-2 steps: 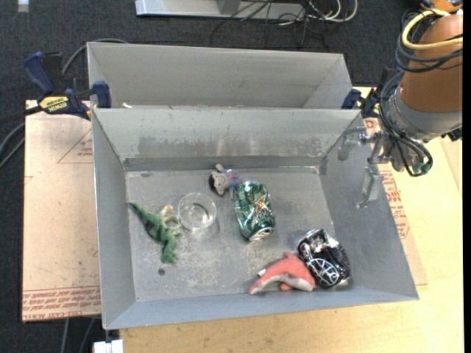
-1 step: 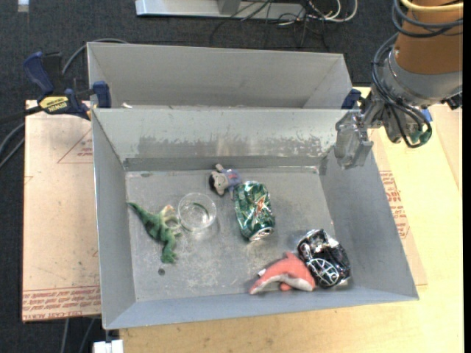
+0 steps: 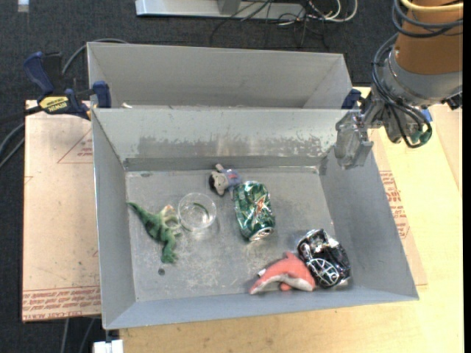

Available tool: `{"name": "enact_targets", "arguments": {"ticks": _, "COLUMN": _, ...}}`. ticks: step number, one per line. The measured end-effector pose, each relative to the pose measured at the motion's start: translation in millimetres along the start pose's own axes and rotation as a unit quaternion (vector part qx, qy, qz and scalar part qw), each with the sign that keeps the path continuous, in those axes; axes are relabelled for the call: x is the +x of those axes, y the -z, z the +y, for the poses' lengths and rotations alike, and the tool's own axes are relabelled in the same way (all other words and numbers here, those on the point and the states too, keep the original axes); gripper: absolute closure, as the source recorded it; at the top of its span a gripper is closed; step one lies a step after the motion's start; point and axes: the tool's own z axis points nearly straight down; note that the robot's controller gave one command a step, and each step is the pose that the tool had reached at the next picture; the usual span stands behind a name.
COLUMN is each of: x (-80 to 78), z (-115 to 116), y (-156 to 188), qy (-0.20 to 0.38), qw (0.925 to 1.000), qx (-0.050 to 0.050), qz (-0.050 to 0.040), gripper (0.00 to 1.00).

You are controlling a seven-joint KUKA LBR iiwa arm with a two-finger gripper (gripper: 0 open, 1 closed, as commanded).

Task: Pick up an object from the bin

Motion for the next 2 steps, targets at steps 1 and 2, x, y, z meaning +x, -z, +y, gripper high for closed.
{"name": "enact_targets", "arguments": {"ticks": 1, "x": -58.0, "z": 33, "y": -65, "qy": -0.014, "qw": 0.9999, "qx": -0.002, "qz": 0.0003, "gripper": 1.00}}
{"name": "enact_targets", "arguments": {"ticks": 2, "x": -60.6, "z": 83, "y": -79, "qy": 0.121, "qw": 0.9926, "qx": -0.001, "qz": -0.0012, "gripper": 1.00}}
